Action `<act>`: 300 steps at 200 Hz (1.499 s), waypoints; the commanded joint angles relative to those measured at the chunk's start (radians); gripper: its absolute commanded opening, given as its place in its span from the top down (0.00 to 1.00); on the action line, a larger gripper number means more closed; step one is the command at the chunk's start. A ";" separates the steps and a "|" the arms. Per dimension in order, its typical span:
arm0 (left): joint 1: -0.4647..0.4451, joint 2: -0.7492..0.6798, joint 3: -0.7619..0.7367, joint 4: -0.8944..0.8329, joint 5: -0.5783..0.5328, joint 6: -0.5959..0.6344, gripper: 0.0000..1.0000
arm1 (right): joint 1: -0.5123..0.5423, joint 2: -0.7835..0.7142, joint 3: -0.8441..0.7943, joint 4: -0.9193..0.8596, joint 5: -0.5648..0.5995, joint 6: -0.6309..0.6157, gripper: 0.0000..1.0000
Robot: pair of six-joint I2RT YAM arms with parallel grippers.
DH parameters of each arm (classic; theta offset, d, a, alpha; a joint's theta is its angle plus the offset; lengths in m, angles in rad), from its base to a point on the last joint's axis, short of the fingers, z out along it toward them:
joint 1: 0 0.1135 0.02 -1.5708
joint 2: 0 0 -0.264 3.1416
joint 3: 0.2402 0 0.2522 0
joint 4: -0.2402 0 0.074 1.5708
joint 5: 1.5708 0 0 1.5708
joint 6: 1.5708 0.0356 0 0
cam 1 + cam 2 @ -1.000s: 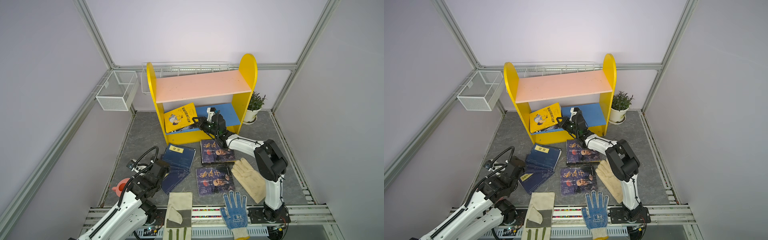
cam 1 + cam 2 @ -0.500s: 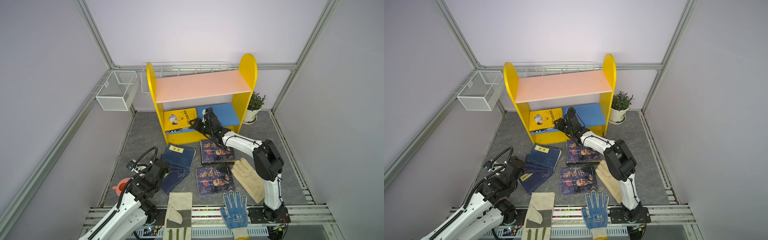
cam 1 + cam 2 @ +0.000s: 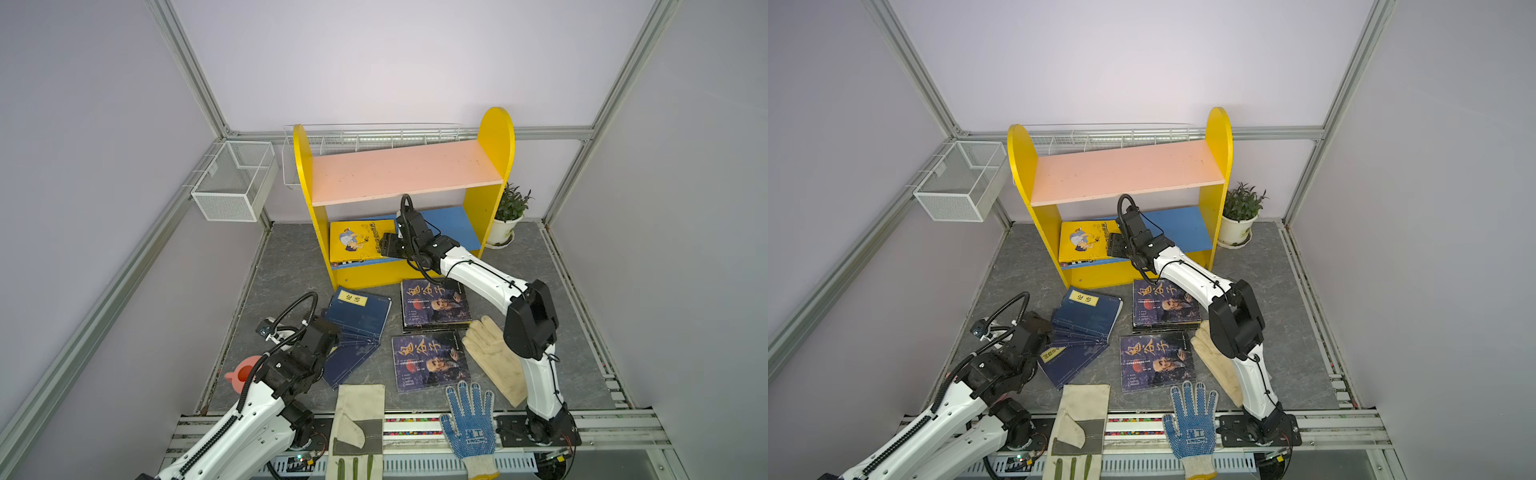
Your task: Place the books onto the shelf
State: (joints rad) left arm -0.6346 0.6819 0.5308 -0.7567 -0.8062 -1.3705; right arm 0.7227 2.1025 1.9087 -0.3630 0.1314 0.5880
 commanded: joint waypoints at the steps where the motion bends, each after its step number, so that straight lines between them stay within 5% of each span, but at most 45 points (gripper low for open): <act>1: 0.006 -0.001 -0.005 -0.002 -0.004 0.015 0.01 | -0.002 -0.012 -0.009 -0.034 0.013 -0.120 0.32; 55: 0.005 0.007 -0.002 0.039 0.010 0.060 0.01 | -0.018 -0.103 -0.171 0.058 -0.131 -0.266 0.29; 95: 0.006 0.000 -0.014 0.032 0.026 0.056 0.01 | -0.039 -0.140 -0.255 0.060 -0.135 -0.345 0.27; 254: 0.006 -0.029 -0.020 0.014 0.015 0.052 0.01 | -0.048 -0.006 -0.105 -0.059 -0.177 -0.502 0.29; 300: 0.006 -0.022 -0.020 0.019 0.020 0.053 0.01 | -0.049 0.023 -0.093 -0.057 -0.170 -0.530 0.37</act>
State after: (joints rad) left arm -0.6346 0.6609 0.5205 -0.7155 -0.7765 -1.3155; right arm 0.6788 2.0800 1.8084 -0.3878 -0.0307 0.0963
